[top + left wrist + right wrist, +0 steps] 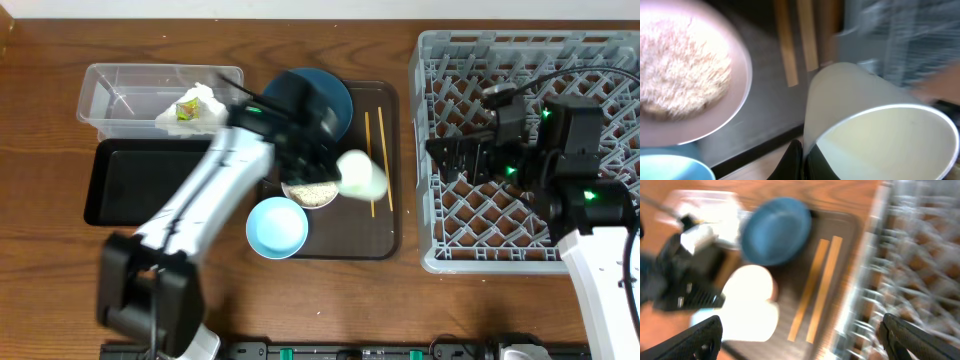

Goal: Sort waste into correct bins and load items into the dishwasher rack
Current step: 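Grasp the white cup with the left gripper and lift it, then hand the white cup from the left gripper to the right gripper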

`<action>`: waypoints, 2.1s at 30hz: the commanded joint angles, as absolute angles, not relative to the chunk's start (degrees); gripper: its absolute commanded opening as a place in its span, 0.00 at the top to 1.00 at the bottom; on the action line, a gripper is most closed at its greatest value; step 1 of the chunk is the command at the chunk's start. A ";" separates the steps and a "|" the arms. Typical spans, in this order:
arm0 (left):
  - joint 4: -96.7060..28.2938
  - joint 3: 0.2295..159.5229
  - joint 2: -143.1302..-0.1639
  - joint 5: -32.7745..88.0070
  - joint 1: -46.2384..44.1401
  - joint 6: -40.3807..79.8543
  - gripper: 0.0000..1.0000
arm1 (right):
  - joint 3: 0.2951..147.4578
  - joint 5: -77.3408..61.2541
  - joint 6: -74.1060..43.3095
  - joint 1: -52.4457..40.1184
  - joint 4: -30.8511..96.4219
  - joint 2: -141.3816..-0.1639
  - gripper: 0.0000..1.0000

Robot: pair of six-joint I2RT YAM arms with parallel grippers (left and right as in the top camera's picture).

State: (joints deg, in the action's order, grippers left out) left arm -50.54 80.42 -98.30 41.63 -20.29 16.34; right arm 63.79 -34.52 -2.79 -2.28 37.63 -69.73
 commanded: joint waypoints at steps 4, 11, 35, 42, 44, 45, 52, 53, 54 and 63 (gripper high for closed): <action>-49.56 81.71 -96.75 70.26 -11.16 9.04 0.94 | 64.75 -54.98 -6.83 -3.01 32.36 -74.41 0.01; -49.21 81.71 -96.75 78.91 -8.84 6.87 0.94 | 64.75 -70.17 -6.81 -5.98 19.79 -80.90 0.18; -45.74 81.71 -96.77 87.85 -8.80 6.83 0.94 | 64.75 -77.95 -6.83 -12.56 6.39 -84.40 0.46; -45.74 81.71 -96.77 87.85 -8.80 6.85 0.87 | 64.75 -78.06 -9.10 -12.51 2.63 -84.40 0.62; -45.74 81.71 -96.77 87.85 -8.80 6.85 0.83 | 64.75 -78.06 -11.68 -12.08 -0.16 -84.38 0.64; -45.74 81.71 -96.77 87.83 -8.80 6.85 0.83 | 64.75 -78.04 -13.54 -11.53 -1.87 -84.33 0.65; -45.74 81.71 -96.77 85.86 -8.80 6.85 0.76 | 64.75 -72.20 -23.90 -2.57 -4.86 -84.33 0.63; -45.74 81.71 -96.77 84.77 -8.80 6.85 0.76 | 64.75 -71.81 -24.38 -1.04 -4.51 -84.31 0.63; -45.74 81.71 -96.77 83.55 -8.80 6.85 0.75 | 64.77 -71.81 -24.97 0.62 -4.49 -84.33 0.62; -46.44 81.71 -96.77 67.55 -8.80 6.90 0.72 | 67.22 -58.92 -22.28 5.98 12.03 -84.23 0.70</action>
State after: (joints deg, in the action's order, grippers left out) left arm -46.13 80.75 -96.79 75.50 -8.78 7.44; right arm 64.51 -66.32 -24.27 5.41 8.03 -84.03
